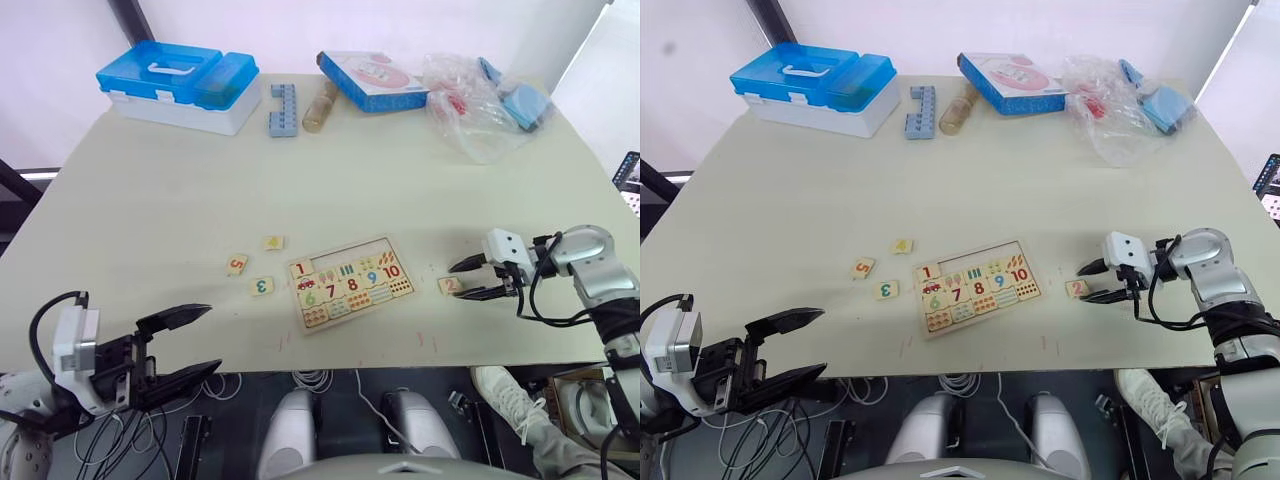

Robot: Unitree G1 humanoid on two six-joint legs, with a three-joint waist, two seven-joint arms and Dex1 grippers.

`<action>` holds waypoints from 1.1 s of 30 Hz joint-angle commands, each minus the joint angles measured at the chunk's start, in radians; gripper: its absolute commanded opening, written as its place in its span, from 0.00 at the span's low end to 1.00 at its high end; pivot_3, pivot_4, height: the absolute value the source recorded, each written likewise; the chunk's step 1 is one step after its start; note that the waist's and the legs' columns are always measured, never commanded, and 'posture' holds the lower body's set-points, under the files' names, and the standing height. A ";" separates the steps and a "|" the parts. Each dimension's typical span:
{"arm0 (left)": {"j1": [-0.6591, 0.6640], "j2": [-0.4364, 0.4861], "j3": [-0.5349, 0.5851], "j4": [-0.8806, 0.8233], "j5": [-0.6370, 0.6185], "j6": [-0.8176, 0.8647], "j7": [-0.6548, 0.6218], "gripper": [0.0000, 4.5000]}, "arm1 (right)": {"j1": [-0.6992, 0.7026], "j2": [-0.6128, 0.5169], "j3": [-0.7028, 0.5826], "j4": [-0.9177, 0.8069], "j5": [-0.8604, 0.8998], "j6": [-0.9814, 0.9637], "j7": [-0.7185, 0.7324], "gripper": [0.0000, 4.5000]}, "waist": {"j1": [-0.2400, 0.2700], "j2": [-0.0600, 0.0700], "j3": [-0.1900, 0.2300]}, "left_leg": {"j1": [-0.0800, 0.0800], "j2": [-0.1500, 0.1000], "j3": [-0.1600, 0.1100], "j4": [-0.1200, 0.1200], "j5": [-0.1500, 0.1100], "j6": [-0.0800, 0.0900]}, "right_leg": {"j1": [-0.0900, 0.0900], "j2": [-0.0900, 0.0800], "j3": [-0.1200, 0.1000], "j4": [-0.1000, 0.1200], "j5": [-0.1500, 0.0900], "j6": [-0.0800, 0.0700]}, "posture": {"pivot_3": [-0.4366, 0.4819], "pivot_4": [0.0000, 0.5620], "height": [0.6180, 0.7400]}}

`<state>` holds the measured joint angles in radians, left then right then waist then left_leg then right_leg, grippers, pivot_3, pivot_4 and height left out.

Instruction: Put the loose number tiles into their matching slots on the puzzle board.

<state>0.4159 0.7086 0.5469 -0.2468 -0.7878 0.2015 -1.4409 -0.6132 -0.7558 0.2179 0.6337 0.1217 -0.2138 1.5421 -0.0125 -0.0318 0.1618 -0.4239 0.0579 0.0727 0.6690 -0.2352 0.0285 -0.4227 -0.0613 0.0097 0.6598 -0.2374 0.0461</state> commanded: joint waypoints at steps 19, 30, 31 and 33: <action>-0.007 0.002 0.031 -0.001 0.005 -0.037 0.016 1.00 | 0.030 -0.048 -0.027 -0.306 0.013 0.233 -0.017 0.19 | -0.001 0.004 0.003 | 0.007 0.000 0.000 -0.002 0.000 0.000 | 0.006 -0.001 0.000 -0.001 0.000 0.000 | 0.48 0.27 1.00; 0.024 -0.028 0.064 0.008 0.007 -0.061 0.049 1.00 | -0.411 0.071 0.207 -0.545 -0.159 0.728 -0.060 0.19 | -0.013 0.010 0.006 | 0.006 0.001 0.000 -0.004 0.000 0.000 | -0.001 -0.001 0.004 0.000 0.000 -0.001 | 0.48 0.27 1.00; 0.032 -0.033 0.070 0.007 0.008 -0.064 0.049 1.00 | -0.456 0.099 0.237 -0.538 -0.170 0.759 -0.046 0.19 | -0.017 0.010 0.006 | 0.005 0.001 0.000 -0.005 0.000 0.000 | -0.002 -0.002 0.004 0.000 0.000 -0.001 | 0.48 0.27 1.00; 0.046 -0.043 0.078 0.003 0.009 -0.070 0.053 1.00 | -0.528 0.155 0.284 -0.508 -0.191 0.782 -0.042 0.19 | -0.016 0.009 0.006 | 0.002 0.001 0.000 -0.005 0.000 0.000 | -0.005 -0.002 0.003 0.001 0.000 -0.001 | 0.48 0.27 1.00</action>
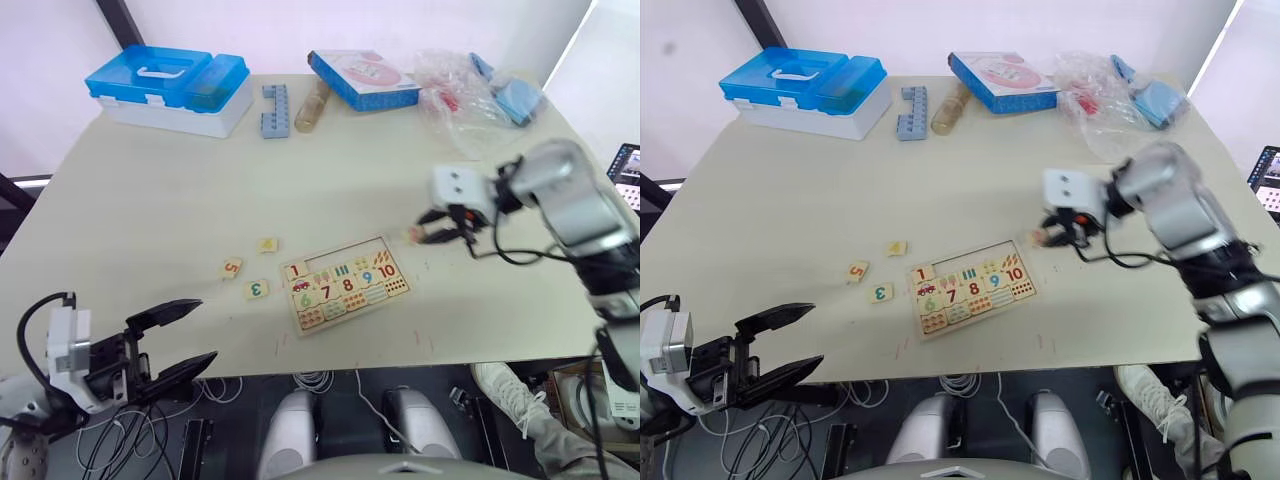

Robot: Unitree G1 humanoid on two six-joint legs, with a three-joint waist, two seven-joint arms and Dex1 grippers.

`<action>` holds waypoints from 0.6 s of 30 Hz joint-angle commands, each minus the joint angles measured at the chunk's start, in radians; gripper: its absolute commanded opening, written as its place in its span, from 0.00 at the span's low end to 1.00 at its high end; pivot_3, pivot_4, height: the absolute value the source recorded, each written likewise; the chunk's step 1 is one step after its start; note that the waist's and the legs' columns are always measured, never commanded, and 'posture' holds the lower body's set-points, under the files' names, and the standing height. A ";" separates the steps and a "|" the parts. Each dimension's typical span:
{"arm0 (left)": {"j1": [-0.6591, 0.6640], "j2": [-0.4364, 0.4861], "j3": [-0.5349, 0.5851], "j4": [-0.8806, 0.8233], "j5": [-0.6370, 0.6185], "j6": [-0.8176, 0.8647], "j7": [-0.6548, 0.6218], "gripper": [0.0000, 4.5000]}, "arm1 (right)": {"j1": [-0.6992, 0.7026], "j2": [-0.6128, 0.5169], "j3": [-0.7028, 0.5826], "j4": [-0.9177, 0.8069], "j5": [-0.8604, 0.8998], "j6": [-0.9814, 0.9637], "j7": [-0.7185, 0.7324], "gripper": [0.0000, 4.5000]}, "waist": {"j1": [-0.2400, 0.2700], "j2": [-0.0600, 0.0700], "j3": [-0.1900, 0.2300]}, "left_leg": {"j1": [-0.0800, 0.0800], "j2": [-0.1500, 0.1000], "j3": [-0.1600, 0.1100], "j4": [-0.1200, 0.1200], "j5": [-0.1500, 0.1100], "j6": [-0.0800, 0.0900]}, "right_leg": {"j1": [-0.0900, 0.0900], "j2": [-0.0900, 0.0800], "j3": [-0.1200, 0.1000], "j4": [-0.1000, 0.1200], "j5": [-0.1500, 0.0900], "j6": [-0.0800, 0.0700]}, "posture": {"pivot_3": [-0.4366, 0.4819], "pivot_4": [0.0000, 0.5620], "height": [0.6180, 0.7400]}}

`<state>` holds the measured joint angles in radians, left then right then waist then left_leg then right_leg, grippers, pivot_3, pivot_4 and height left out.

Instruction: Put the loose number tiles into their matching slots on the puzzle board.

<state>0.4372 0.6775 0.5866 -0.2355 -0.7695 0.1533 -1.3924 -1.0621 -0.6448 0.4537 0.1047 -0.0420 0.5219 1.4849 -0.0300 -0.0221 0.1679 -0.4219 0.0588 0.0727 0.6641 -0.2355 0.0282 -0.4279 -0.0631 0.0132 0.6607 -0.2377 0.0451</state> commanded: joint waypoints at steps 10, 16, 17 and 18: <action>0.087 -0.044 0.066 -0.034 -0.013 -0.045 0.022 1.00 | -0.252 0.345 0.177 0.366 -0.111 -0.107 -0.059 0.19 | -0.011 -0.001 0.000 | -0.011 -0.001 0.002 0.003 0.000 0.000 | -0.006 0.000 -0.005 0.001 0.000 0.000 | 0.48 0.27 1.00; 0.110 -0.055 0.077 -0.055 -0.019 -0.047 0.039 1.00 | -0.285 0.484 0.207 0.576 -0.163 -0.200 -0.100 0.19 | -0.014 0.000 0.000 | -0.010 -0.001 0.001 0.003 0.000 0.000 | -0.006 0.000 -0.005 0.002 0.000 0.000 | 0.48 0.27 1.00; 0.114 -0.057 0.079 -0.059 -0.020 -0.047 0.044 1.00 | -0.288 0.505 0.208 0.606 -0.171 -0.214 -0.106 0.19 | -0.014 0.000 0.000 | -0.010 -0.001 0.002 0.003 0.000 0.000 | -0.006 0.000 -0.005 0.002 0.000 0.000 | 0.48 0.27 1.00; 0.116 -0.060 0.082 -0.063 -0.020 -0.048 0.049 1.00 | -0.291 0.525 0.207 0.634 -0.177 -0.223 -0.110 0.19 | -0.014 0.000 0.000 | -0.010 -0.001 0.002 0.003 0.000 0.000 | -0.006 0.000 -0.005 0.002 0.000 0.000 | 0.48 0.27 1.00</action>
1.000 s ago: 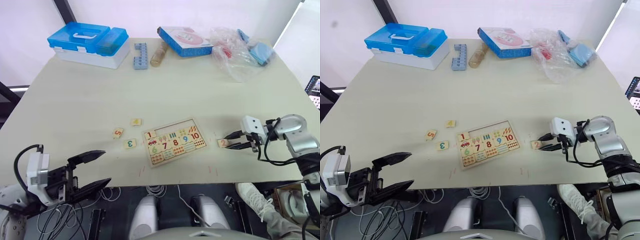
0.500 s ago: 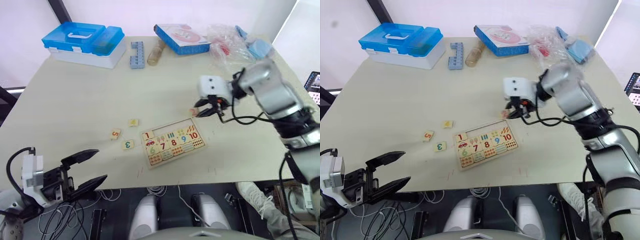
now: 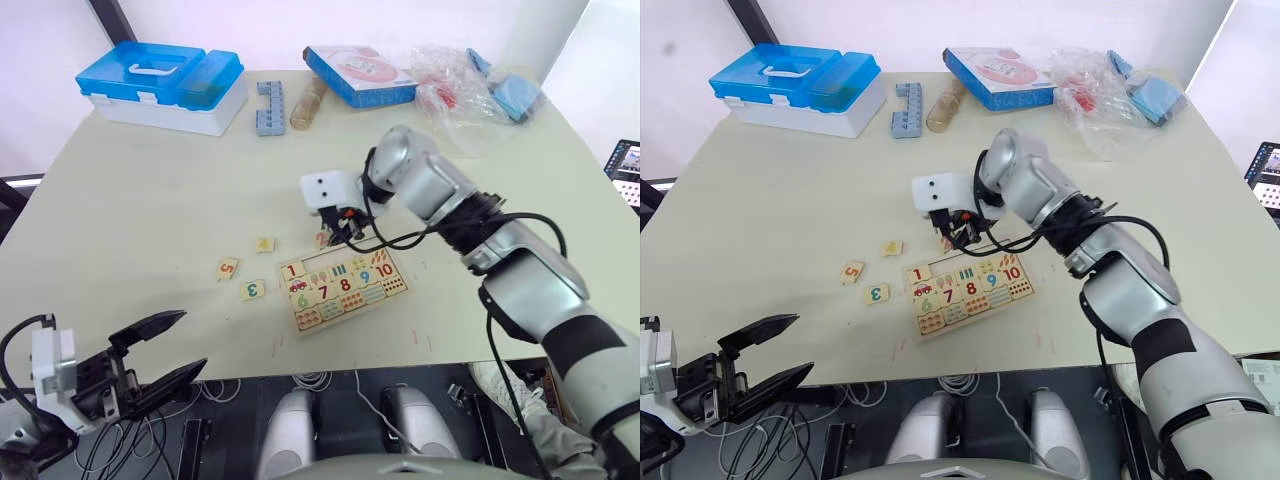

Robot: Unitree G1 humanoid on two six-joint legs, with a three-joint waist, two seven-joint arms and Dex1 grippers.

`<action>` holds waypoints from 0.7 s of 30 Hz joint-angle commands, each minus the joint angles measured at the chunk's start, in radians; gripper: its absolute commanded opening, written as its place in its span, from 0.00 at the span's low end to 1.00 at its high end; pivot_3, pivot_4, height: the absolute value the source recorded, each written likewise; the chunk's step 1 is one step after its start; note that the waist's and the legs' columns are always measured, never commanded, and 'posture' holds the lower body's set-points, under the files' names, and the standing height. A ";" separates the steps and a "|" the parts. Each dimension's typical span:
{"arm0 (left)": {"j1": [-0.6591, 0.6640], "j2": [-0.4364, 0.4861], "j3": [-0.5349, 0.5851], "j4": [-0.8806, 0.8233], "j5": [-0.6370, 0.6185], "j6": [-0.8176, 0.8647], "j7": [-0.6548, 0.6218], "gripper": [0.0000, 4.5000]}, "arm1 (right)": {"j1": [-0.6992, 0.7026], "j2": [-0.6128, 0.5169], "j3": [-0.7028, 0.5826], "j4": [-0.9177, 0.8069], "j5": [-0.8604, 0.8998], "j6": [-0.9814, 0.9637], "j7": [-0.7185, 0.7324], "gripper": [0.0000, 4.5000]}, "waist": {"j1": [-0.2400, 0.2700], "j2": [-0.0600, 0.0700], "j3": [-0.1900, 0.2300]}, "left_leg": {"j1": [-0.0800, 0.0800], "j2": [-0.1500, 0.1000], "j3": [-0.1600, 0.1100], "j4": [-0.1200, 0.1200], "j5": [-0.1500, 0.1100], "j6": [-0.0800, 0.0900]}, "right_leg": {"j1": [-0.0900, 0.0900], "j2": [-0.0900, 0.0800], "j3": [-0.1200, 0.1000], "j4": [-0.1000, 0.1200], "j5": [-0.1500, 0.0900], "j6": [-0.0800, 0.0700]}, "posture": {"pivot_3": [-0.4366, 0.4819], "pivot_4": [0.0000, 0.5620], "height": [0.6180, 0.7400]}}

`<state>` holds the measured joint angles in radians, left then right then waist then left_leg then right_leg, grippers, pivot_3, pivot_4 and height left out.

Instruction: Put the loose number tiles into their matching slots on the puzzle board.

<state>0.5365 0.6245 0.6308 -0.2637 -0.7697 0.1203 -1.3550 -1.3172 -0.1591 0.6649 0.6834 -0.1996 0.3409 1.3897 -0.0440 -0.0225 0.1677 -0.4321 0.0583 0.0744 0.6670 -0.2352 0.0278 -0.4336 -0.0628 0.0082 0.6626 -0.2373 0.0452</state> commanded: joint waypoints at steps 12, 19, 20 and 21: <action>0.056 -0.034 0.053 -0.073 -0.025 -0.020 0.037 1.00 | -0.024 0.118 -0.011 0.164 -0.073 -0.091 -0.015 0.19 | 0.000 0.000 0.000 | 0.000 0.000 -0.001 0.000 0.000 0.000 | 0.000 0.000 0.000 0.000 0.000 0.000 | 0.48 0.27 1.00; 0.051 -0.036 0.044 -0.069 -0.019 -0.022 0.038 1.00 | -0.017 0.116 -0.017 0.179 -0.087 -0.084 -0.006 0.19 | 0.000 0.000 0.000 | 0.000 0.000 0.000 0.000 0.000 0.000 | 0.000 0.000 0.000 0.000 0.000 0.000 | 0.48 0.27 1.00; 0.049 -0.035 0.042 -0.068 -0.019 -0.021 0.039 1.00 | -0.017 0.115 -0.020 0.179 -0.087 -0.080 -0.005 0.19 | 0.000 0.000 0.000 | 0.000 0.000 0.000 0.000 0.000 0.000 | 0.000 0.000 0.000 0.000 0.000 0.000 | 0.48 0.27 1.00; 0.046 -0.034 0.040 -0.066 -0.018 -0.020 0.039 1.00 | -0.017 0.115 -0.022 0.179 -0.088 -0.076 -0.004 0.19 | 0.000 0.000 0.000 | 0.000 0.000 0.000 0.000 0.000 0.000 | 0.000 0.000 0.000 0.000 0.000 0.000 | 0.48 0.27 1.00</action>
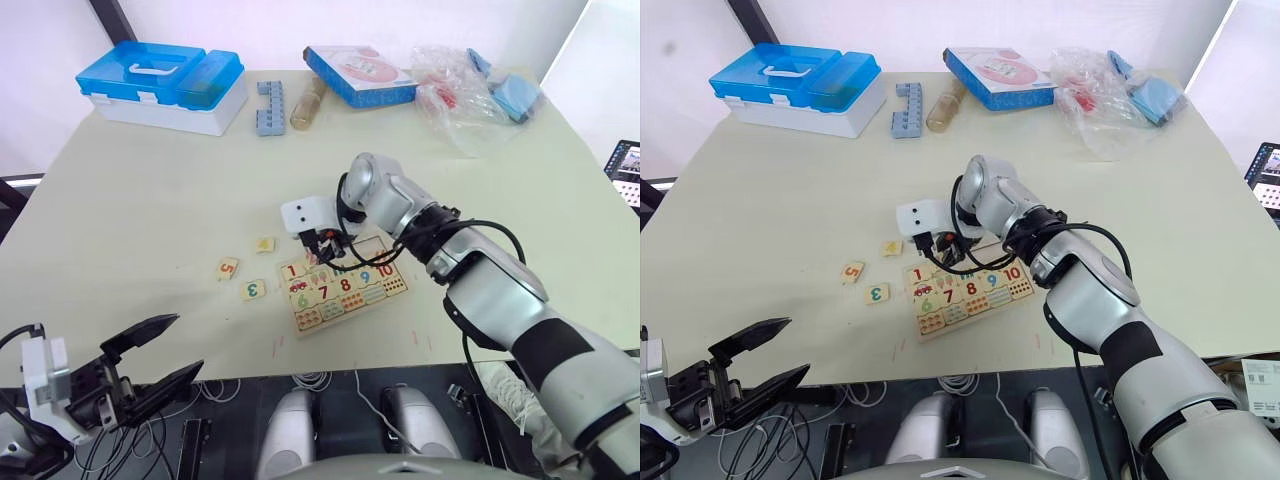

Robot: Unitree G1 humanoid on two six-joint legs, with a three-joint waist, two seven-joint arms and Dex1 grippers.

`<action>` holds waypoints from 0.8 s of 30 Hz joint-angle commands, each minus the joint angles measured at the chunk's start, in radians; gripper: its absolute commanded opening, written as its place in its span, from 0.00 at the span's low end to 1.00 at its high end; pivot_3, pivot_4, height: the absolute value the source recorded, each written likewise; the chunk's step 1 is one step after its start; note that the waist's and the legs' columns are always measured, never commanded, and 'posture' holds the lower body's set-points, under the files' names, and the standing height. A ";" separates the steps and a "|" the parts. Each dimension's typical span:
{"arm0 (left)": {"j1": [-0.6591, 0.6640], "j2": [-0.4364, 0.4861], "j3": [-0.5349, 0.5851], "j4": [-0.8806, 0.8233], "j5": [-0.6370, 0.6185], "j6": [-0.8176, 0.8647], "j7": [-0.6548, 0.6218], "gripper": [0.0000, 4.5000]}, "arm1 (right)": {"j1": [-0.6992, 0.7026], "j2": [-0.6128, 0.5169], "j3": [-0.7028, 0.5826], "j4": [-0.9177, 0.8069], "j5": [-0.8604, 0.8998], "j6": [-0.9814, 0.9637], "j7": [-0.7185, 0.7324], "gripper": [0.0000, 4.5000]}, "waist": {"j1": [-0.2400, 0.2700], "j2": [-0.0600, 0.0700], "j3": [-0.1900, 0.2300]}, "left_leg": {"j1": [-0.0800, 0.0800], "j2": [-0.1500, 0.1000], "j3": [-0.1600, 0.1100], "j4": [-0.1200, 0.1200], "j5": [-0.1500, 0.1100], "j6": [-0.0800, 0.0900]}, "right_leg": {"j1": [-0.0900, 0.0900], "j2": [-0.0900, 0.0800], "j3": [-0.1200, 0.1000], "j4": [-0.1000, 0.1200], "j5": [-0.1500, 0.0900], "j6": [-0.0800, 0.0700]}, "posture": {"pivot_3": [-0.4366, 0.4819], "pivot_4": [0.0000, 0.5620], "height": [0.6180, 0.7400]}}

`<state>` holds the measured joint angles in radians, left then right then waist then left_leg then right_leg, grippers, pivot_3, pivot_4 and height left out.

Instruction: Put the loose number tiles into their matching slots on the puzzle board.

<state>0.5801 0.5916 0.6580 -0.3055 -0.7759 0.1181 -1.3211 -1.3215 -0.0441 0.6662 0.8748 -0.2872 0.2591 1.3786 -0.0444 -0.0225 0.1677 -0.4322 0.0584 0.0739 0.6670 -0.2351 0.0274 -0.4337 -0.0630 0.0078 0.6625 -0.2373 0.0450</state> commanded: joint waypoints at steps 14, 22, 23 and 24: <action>-0.020 0.003 0.001 -0.005 -0.001 -0.014 -0.005 1.00 | 0.015 0.008 -0.026 -0.051 -0.006 0.075 0.017 0.19 | 0.000 0.000 0.000 | 0.000 0.000 0.000 0.000 0.000 0.000 | 0.000 0.000 0.000 0.000 0.000 0.000 | 0.48 0.27 1.00; -0.016 -0.003 -0.002 -0.004 0.002 -0.019 -0.011 1.00 | 0.021 0.012 -0.025 -0.069 -0.005 0.094 0.018 0.19 | 0.000 0.000 0.000 | 0.000 0.000 0.000 0.000 0.000 0.000 | 0.000 0.000 0.000 0.000 0.000 0.000 | 0.48 0.27 1.00; -0.016 -0.004 -0.002 -0.004 0.002 -0.019 -0.011 1.00 | 0.021 0.012 -0.025 -0.070 -0.005 0.095 0.019 0.19 | 0.000 0.000 0.000 | 0.000 0.000 0.000 0.000 0.000 0.000 | 0.000 0.000 0.000 0.000 0.000 0.000 | 0.48 0.27 1.00; -0.015 -0.005 -0.002 -0.003 0.002 -0.020 -0.011 1.00 | 0.021 0.013 -0.024 -0.068 -0.006 0.094 0.018 0.19 | 0.000 0.000 0.000 | 0.000 0.000 0.000 0.000 0.000 0.000 | 0.000 0.000 0.000 0.000 0.000 0.000 | 0.48 0.27 1.00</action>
<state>0.5548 0.5914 0.6549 -0.3020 -0.7684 0.1181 -1.3266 -1.2991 -0.0357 0.6555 0.8378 -0.2932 0.3480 1.3918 -0.0443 -0.0225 0.1677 -0.4321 0.0584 0.0739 0.6669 -0.2351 0.0274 -0.4337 -0.0629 0.0078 0.6625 -0.2373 0.0450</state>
